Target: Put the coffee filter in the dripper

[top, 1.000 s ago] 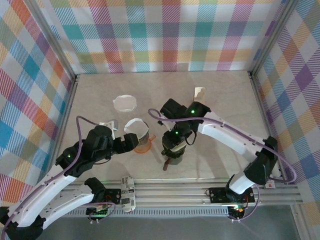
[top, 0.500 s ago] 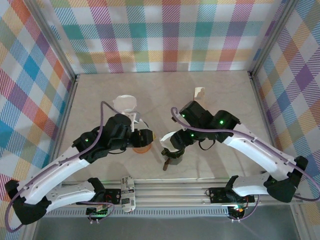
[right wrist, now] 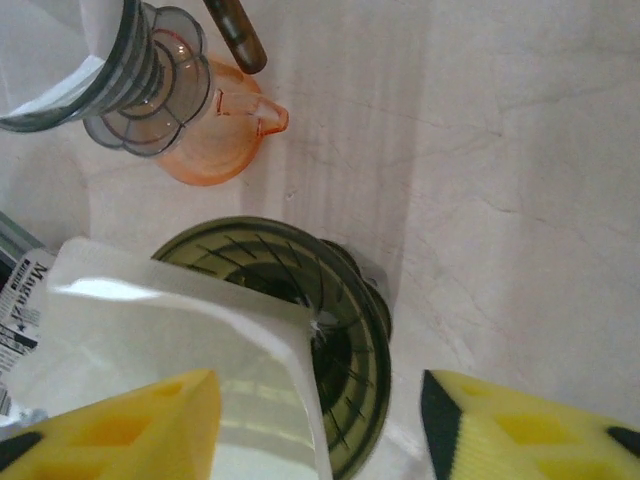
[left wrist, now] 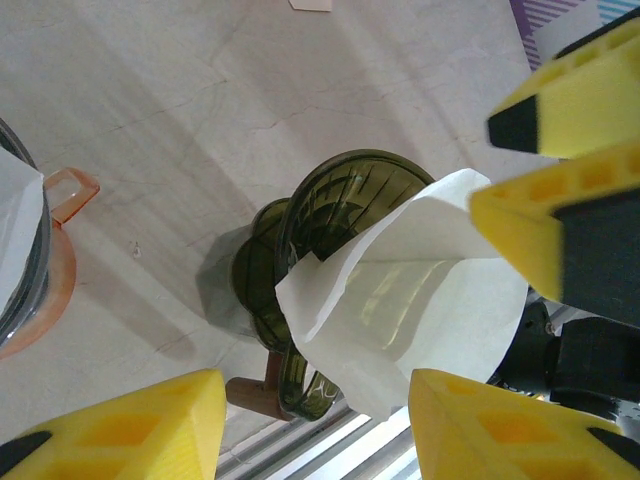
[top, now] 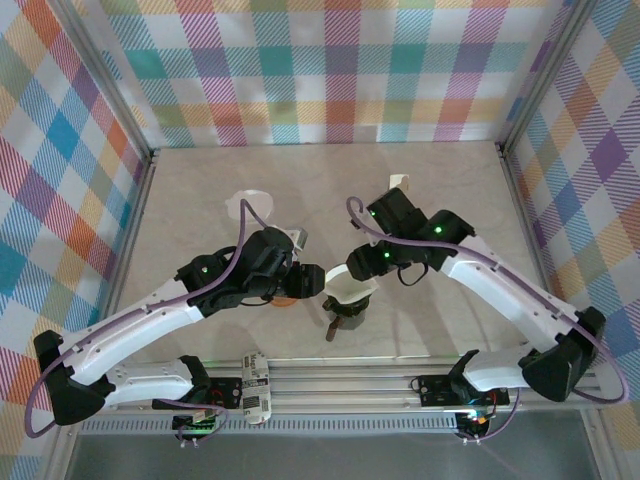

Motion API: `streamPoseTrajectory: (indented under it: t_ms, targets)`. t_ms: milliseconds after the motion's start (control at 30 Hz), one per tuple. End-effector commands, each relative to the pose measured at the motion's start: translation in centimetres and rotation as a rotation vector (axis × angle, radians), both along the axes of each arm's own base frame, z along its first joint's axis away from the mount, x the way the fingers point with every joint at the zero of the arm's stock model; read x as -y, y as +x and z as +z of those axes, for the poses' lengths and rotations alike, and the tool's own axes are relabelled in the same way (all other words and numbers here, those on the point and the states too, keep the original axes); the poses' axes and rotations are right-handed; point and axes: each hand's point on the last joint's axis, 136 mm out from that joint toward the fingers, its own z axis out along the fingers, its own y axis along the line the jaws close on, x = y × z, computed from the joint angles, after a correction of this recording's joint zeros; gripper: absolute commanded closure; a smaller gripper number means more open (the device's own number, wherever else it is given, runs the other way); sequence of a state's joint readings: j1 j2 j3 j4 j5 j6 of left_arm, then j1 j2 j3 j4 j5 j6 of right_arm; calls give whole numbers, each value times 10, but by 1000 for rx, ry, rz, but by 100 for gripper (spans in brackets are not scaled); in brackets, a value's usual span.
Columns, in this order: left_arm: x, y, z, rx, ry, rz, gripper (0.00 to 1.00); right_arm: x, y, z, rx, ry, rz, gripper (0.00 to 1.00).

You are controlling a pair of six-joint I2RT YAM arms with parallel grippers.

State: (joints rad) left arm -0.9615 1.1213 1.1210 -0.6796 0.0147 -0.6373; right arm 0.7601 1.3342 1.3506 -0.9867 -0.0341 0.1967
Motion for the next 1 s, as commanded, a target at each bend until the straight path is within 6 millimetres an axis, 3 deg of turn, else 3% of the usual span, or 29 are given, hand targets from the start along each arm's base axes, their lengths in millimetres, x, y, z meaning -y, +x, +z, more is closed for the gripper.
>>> streamPoseTrajectory:
  t_ms: [0, 233, 333, 600, 967]
  targets:
    - [0, 0, 10, 24, 5, -14, 48, -17, 2, 6, -10, 50, 65, 52]
    - [-3, 1, 9, 32, 8, -1, 47, -12, 9, 5, 13, 21, 21, 88]
    - [-1, 4, 6, 25, 6, 17, 47, -10, 10, 6, 41, -11, -11, 95]
    - [4, 9, -1, 9, -24, 61, 42, -4, 9, -9, 95, -109, -72, 100]
    - [15, 11, -33, -51, 11, 53, 40, -6, 9, -14, 119, -125, -89, 100]
